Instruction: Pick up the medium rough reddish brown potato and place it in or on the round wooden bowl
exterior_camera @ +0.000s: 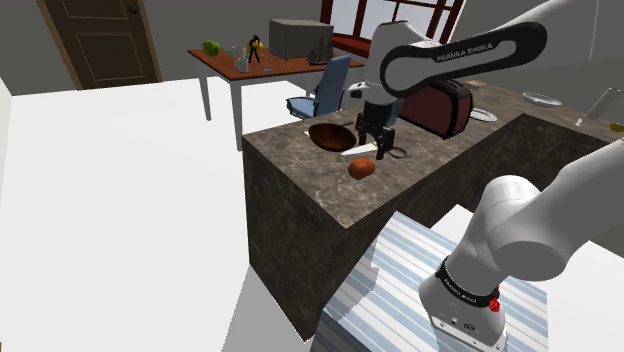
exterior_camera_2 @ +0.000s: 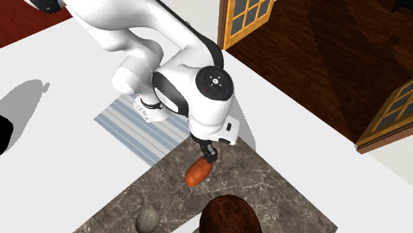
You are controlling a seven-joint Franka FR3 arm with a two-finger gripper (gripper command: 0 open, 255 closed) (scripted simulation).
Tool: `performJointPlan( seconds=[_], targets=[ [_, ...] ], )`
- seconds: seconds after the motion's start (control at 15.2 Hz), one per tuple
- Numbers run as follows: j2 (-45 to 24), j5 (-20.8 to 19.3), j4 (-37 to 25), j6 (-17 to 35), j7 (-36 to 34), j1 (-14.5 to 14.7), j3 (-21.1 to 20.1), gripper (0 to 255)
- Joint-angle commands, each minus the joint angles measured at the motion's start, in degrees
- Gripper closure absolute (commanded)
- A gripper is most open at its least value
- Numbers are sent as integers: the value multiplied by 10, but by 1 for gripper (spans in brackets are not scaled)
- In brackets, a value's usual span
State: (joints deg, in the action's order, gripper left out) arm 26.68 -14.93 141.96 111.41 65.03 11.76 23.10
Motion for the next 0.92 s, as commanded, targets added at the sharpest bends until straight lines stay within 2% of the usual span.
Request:
performJointPlan(
  seconds=[0.0,0.2,0.73,0.86],
  targets=[
    [-41,-12,-2,42,66,14,21,0],
    [-108,-19,-13,102,158,34,48,0],
    [-148,-17,18,174,170,33,63,0],
    [-148,-17,18,174,170,33,63,0]
  ],
)
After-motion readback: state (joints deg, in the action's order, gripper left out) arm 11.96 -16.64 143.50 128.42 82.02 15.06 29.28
